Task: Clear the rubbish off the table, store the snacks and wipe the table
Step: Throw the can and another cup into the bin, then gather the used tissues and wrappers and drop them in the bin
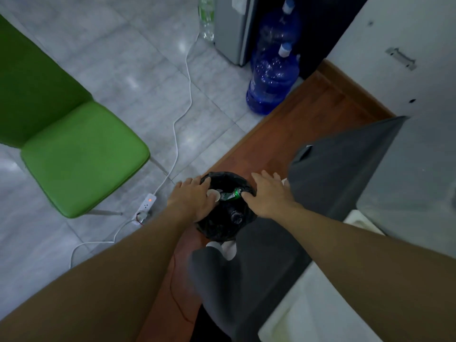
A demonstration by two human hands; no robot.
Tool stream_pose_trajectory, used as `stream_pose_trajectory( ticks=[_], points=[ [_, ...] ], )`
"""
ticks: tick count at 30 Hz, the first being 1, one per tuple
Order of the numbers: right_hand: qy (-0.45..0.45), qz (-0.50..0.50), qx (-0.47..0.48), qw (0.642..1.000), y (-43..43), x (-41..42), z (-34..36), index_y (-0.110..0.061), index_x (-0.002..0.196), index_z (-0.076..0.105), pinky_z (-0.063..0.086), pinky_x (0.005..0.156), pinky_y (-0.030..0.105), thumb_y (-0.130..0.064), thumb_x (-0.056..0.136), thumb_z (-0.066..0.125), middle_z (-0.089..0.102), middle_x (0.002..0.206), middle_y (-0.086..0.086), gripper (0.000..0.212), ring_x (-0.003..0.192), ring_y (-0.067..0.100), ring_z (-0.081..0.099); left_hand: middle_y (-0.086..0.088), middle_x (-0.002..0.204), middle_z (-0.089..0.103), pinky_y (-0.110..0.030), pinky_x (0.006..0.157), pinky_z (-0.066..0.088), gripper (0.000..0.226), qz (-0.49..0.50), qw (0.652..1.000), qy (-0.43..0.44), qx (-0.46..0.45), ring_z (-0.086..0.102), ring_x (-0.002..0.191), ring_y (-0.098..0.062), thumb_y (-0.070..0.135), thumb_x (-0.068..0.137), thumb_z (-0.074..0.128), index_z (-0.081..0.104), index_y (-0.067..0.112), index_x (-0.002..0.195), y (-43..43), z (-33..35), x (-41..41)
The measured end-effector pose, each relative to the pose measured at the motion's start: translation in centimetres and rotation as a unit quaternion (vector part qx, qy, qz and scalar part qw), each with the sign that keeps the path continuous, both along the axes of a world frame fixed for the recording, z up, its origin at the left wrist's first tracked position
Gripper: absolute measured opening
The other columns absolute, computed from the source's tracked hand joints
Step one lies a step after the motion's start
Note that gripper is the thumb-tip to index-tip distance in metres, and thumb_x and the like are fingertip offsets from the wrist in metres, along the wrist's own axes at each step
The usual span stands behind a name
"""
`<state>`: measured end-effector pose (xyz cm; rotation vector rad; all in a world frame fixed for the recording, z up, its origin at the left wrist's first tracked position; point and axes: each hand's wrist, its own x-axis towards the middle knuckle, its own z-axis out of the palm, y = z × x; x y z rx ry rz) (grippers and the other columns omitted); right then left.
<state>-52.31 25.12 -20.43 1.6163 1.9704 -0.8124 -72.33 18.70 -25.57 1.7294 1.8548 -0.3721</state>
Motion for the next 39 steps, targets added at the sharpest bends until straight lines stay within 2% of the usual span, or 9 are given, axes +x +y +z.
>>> stream_pose_trajectory(
  ticks=[5,13,20,29,34,39],
  points=[
    [0.020,0.016,0.048,0.999,-0.9,0.7,5.7,-0.026,0.159,0.022,0.003,0.124,0.054,-0.062,0.098,0.039,0.013,0.168,0.003,0.073,0.154,0.034,0.004,-0.011,0.161,0.023,-0.050,0.118,0.021,0.061,0.020,1.000,0.011,0.017,0.025,0.146,-0.032,0.052,0.101,0.022,0.022,0.022,0.155,0.1,7.3,1.0],
    [0.066,0.016,0.127,0.990,-2.7,2.9,15.4,-0.025,0.158,0.027,0.000,0.123,0.054,-0.062,0.099,0.036,0.017,0.168,0.003,0.071,0.154,0.034,0.006,-0.011,0.161,0.022,-0.050,0.117,0.022,0.060,0.006,0.995,0.059,0.077,0.027,0.145,-0.032,0.049,0.103,0.021,0.020,0.022,0.156,-0.1,18.7,2.5],
    [0.065,0.033,0.204,0.976,-3.4,7.2,22.6,-0.024,0.157,0.028,0.000,0.122,0.056,-0.062,0.099,0.031,0.017,0.167,0.006,0.069,0.154,0.035,0.006,-0.011,0.162,0.021,-0.050,0.119,0.019,0.061,0.006,0.988,0.063,0.138,0.024,0.147,-0.031,0.049,0.103,0.021,0.018,0.021,0.157,-0.6,26.8,6.1],
    [0.071,-0.005,0.284,0.956,-5.0,15.6,29.6,-0.023,0.157,0.027,0.002,0.122,0.056,-0.062,0.101,0.027,0.019,0.167,0.006,0.069,0.153,0.034,0.009,-0.011,0.161,0.023,-0.049,0.119,0.020,0.059,-0.039,0.974,0.046,0.219,0.026,0.146,-0.030,0.047,0.103,0.022,0.020,0.021,0.156,-0.9,33.8,14.8],
    [0.080,-0.069,0.298,0.949,-7.1,23.5,31.3,-0.023,0.159,0.023,-0.001,0.123,0.054,-0.059,0.102,0.028,0.016,0.168,0.006,0.068,0.154,0.033,0.005,-0.011,0.159,0.029,-0.049,0.117,0.025,0.059,-0.082,0.962,0.029,0.259,0.030,0.144,-0.030,0.047,0.103,0.024,0.023,0.019,0.155,-0.7,36.1,21.2],
    [0.066,-0.126,0.311,0.940,-9.7,31.3,32.5,-0.024,0.158,0.026,0.001,0.124,0.055,-0.063,0.100,0.028,0.018,0.167,0.005,0.070,0.154,0.031,0.008,-0.010,0.161,0.025,-0.048,0.119,0.024,0.061,-0.123,0.953,0.006,0.276,0.027,0.147,-0.029,0.049,0.102,0.023,0.020,0.021,0.157,-0.9,37.4,28.3]
  ],
)
